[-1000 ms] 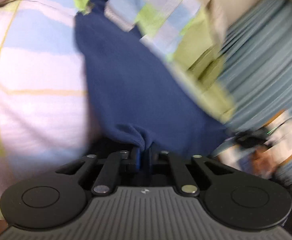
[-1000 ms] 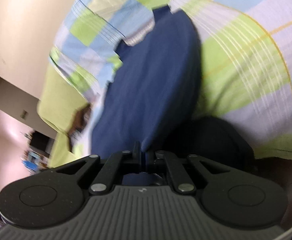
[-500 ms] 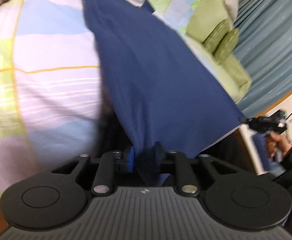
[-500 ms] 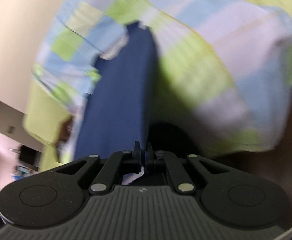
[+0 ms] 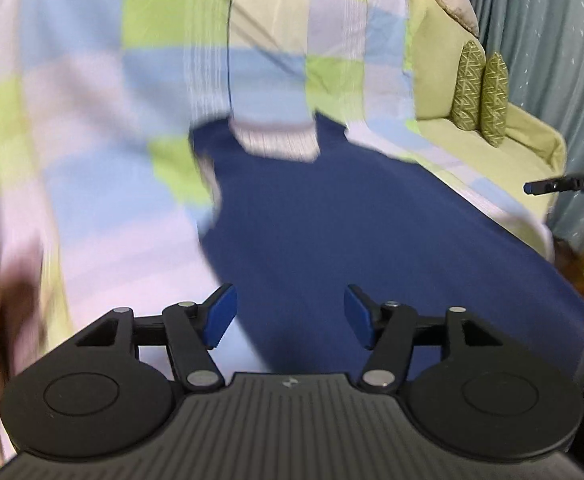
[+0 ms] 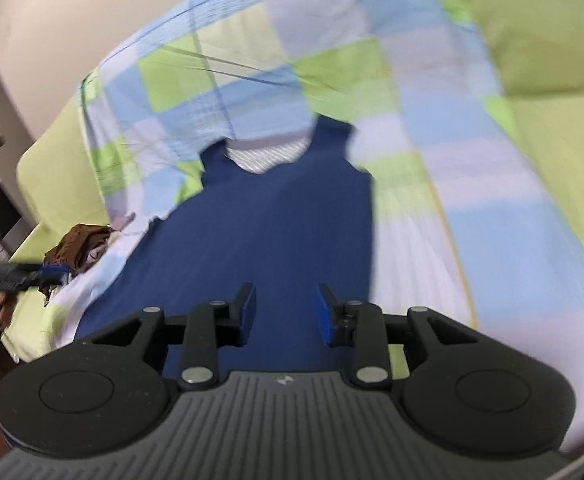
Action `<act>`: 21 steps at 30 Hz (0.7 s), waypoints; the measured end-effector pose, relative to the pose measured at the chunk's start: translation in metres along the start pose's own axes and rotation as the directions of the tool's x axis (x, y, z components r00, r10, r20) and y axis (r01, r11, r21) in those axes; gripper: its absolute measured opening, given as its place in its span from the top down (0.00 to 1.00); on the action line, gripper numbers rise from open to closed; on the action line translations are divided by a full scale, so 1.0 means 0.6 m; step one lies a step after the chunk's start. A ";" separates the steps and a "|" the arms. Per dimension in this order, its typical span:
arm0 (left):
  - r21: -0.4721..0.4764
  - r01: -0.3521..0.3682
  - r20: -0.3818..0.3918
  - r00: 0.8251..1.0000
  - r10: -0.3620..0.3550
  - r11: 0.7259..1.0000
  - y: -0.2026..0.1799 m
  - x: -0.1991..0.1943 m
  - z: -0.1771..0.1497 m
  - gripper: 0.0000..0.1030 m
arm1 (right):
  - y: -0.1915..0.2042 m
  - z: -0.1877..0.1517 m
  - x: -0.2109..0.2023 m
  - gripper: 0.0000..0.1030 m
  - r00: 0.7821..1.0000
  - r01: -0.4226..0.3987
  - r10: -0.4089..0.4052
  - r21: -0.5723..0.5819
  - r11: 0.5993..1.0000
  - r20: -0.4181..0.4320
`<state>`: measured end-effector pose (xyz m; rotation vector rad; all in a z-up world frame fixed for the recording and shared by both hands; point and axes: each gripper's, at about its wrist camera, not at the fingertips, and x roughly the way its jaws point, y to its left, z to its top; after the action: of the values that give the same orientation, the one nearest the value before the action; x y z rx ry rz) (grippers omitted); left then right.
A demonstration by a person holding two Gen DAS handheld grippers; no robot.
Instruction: Fold clothes
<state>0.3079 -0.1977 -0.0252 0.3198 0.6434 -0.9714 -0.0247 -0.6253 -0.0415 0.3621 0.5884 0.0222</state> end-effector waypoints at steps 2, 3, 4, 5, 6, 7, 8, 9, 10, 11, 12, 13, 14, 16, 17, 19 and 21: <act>0.084 -0.044 0.019 0.999 0.043 0.996 0.021 0.054 0.040 0.40 | -0.007 0.045 0.048 0.71 1.000 -0.002 0.001 -0.058 0.998 -0.002; 0.150 -0.083 0.035 0.996 0.079 0.985 0.030 0.093 0.066 0.40 | -0.010 0.067 0.071 0.69 1.000 -0.001 0.001 -0.088 0.996 -0.003; 0.199 -0.111 0.046 0.993 0.104 0.974 0.036 0.120 0.083 0.40 | -0.017 0.107 0.118 0.69 1.000 0.013 -0.013 -0.127 0.992 0.001; 0.230 -0.128 0.050 0.992 0.120 0.965 0.039 0.136 0.092 0.40 | -0.024 0.138 0.156 0.68 1.000 0.030 -0.029 -0.162 0.986 0.011; 0.277 -0.147 0.053 0.989 0.137 0.950 0.043 0.159 0.103 0.40 | -0.030 0.163 0.187 0.66 0.999 0.046 -0.043 -0.196 0.980 0.022; 0.339 -0.167 0.055 0.986 0.157 0.926 0.047 0.191 0.116 0.40 | -0.030 0.172 0.201 0.65 0.998 0.055 -0.050 -0.211 0.976 0.027; 0.391 -0.180 0.055 0.983 0.173 0.903 0.050 0.219 0.125 0.40 | -0.034 0.193 0.239 0.65 0.997 0.077 -0.073 -0.264 0.961 0.027; 0.433 -0.188 0.051 0.982 0.184 0.881 0.053 0.244 0.131 0.40 | -0.040 0.220 0.288 0.63 0.995 0.105 -0.101 -0.330 0.938 0.029; 0.478 -0.197 0.051 0.979 0.197 0.856 0.054 0.270 0.137 0.40 | -0.043 0.234 0.316 0.61 0.993 0.118 -0.115 -0.370 0.922 0.029; 0.526 -0.207 0.056 0.976 0.209 0.825 0.053 0.297 0.142 0.40 | -0.045 0.245 0.354 0.60 0.990 0.136 -0.135 -0.428 0.893 0.034; 0.554 -0.211 0.063 0.975 0.213 0.805 0.053 0.317 0.147 0.40 | -0.047 0.250 0.386 0.56 0.987 0.160 -0.157 -0.456 0.876 0.046; 0.565 -0.214 0.068 0.974 0.214 0.797 0.055 0.332 0.151 0.40 | -0.049 0.253 0.414 0.53 0.982 0.185 -0.178 -0.470 0.863 0.060; 0.571 -0.215 0.070 0.974 0.214 0.792 0.058 0.352 0.158 0.40 | -0.051 0.257 0.442 0.52 0.977 0.210 -0.199 -0.484 0.849 0.074; 0.569 -0.203 0.063 0.977 0.204 0.797 0.065 0.380 0.166 0.40 | -0.056 0.261 0.486 0.52 0.970 0.242 -0.227 -0.498 0.833 0.092; 0.569 -0.193 0.050 0.978 0.201 0.799 0.068 0.392 0.169 0.40 | -0.063 0.262 0.507 0.52 0.972 0.232 -0.219 -0.485 0.843 0.084; 0.571 -0.167 0.003 0.980 0.201 0.804 0.073 0.419 0.173 0.40 | -0.069 0.261 0.534 0.52 0.978 0.203 -0.198 -0.477 0.855 0.062; 0.559 -0.144 -0.039 0.979 0.199 0.816 0.079 0.440 0.176 0.41 | -0.072 0.258 0.559 0.51 0.983 0.175 -0.180 -0.494 0.852 0.038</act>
<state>0.4912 -0.4021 -0.1129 0.9345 0.3947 -0.9577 0.3355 -0.6753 -0.1177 -0.1975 0.6009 -0.0032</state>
